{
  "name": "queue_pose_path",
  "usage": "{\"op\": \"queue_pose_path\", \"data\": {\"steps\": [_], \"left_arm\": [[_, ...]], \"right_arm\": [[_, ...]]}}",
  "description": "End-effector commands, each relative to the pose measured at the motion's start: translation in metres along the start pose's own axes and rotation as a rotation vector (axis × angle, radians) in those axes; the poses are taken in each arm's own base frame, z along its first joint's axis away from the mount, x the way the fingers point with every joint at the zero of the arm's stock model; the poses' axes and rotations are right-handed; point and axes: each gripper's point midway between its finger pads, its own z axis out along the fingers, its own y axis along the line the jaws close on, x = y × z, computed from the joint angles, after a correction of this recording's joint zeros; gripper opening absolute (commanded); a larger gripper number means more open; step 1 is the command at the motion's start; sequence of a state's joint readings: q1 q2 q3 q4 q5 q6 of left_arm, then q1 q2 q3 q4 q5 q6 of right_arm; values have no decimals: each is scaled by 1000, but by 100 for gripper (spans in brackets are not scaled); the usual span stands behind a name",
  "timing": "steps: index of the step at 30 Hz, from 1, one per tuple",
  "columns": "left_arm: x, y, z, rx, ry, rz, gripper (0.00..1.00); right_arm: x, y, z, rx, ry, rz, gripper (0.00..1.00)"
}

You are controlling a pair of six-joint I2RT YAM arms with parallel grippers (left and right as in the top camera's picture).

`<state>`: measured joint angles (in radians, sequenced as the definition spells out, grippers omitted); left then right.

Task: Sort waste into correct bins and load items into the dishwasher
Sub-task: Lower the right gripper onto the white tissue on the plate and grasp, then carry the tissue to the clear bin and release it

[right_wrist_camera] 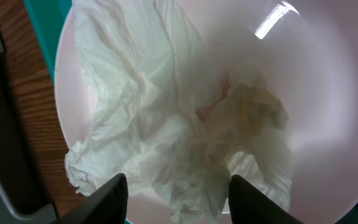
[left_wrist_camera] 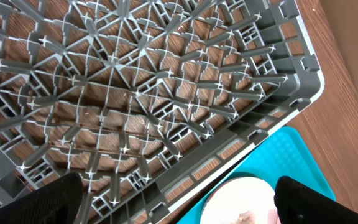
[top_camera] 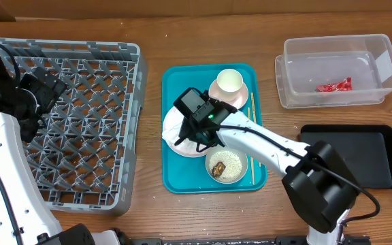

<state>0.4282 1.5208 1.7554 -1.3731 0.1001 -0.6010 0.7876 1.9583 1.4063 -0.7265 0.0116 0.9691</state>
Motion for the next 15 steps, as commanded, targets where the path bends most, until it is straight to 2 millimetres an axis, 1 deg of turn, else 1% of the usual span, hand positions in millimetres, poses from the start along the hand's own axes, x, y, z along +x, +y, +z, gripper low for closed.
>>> {"op": "queue_pose_path", "data": {"steps": [1, 2, 4, 5, 6, 8, 9, 12, 15], "left_arm": [[-3, -1, -5, 7, -18, -14, 100], [-3, -1, -5, 7, -18, -14, 100], [-3, -1, -5, 7, -18, -14, 100], [-3, -1, -5, 7, -18, -14, 100], [-3, -1, -5, 7, -18, -13, 100], [-3, -1, -5, 7, -18, -14, 100], [-3, -1, -5, 7, -18, -14, 100], [-3, -1, -5, 7, -18, -14, 100], [-3, -1, -5, 7, -18, -14, 100]], "right_arm": [[8, -5, 12, 25, 29, 0, 52], [8, -6, 13, 25, 32, 0, 49], [8, -5, 13, 22, 30, 0, 38], [7, -3, 12, 18, 27, 1, 29], [6, -3, 11, 16, 26, 2, 25], [1, -1, 7, 15, 23, 9, 12], [-2, 0, 1, 13, 19, 13, 5], [-13, 5, -17, 1, 5, 19, 4], [-26, 14, -40, -27, -17, 3, 4]]}}
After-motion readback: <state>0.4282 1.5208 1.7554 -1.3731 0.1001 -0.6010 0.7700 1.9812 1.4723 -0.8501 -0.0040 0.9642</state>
